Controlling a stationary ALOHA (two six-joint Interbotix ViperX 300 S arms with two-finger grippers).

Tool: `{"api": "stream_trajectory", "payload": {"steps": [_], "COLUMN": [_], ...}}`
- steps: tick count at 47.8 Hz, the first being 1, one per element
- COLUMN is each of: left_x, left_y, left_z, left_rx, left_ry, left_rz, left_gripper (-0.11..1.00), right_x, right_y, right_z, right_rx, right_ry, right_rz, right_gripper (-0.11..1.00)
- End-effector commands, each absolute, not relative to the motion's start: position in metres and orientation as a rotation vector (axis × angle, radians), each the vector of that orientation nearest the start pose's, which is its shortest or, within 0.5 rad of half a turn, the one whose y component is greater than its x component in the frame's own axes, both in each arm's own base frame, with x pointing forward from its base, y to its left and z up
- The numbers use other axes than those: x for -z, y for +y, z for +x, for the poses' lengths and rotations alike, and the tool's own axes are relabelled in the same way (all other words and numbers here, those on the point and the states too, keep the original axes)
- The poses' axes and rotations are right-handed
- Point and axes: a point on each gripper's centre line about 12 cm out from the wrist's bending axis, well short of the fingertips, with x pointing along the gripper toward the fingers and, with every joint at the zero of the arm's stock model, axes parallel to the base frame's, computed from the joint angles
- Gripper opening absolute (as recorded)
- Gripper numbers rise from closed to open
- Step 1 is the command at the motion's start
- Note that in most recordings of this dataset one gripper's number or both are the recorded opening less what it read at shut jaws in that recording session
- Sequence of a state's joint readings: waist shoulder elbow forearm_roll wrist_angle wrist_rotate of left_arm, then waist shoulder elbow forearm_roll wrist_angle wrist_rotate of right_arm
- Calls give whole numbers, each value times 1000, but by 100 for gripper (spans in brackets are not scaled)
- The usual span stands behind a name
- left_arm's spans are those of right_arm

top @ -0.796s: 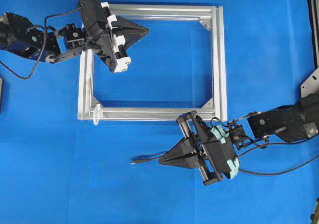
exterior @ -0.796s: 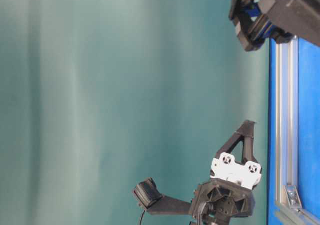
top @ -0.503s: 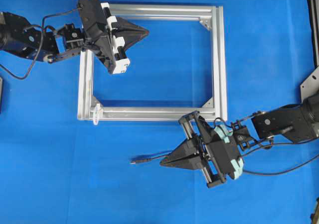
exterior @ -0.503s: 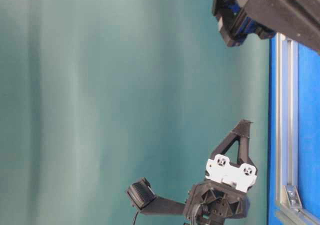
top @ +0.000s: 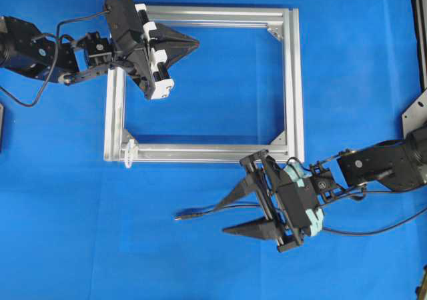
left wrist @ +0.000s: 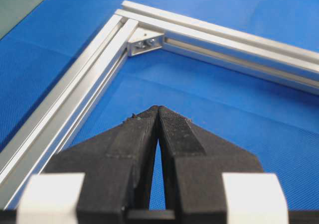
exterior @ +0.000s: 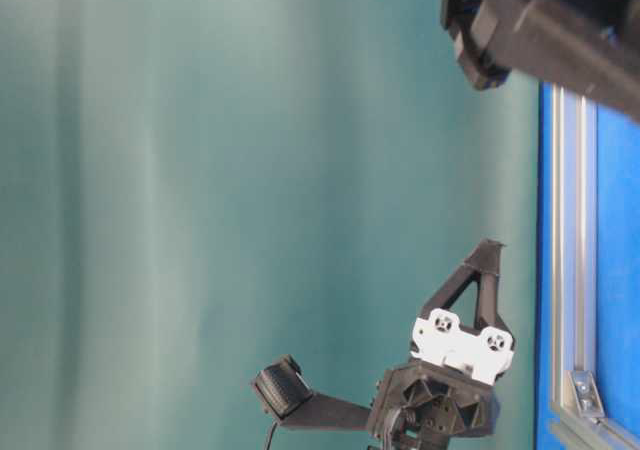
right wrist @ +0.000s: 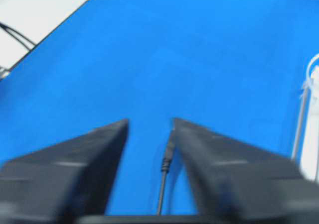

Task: Insert the wire through the string loop located on the left side.
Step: 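Open the right gripper and close it on the black USB cable near its plug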

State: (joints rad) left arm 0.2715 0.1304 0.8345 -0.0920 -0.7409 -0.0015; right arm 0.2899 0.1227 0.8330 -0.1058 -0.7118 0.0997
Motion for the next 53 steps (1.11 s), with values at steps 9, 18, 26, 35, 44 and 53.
{"api": "stream_trajectory", "payload": {"steps": [9,18,26,35,44,53], "left_x": [-157,-156,-156,-156,-155,-153], "left_y": [110,110,109,109,109,109], "left_z": [370,369,369,369,367,366], "left_rx": [-336,-336,-336,-336,-337,-337], "left_ry": [176,177,179,179,182,187], "left_rz": [-86,-89,-89,-91,-96,-98], "left_gripper": [0,0,0,0,0,0], "right_x": [-152,-135,-110,-88,-74,-71], "right_y": [115,115,115,116,115,115], "right_z": [367,371,377,383,389,392], "right_rx": [-331,-304,-278,-254,-232,-228], "right_ry": [236,278,330,350,365,366], "right_rz": [20,60,105,134,146,148], "right_gripper": [77,80,79,79,79,79]}}
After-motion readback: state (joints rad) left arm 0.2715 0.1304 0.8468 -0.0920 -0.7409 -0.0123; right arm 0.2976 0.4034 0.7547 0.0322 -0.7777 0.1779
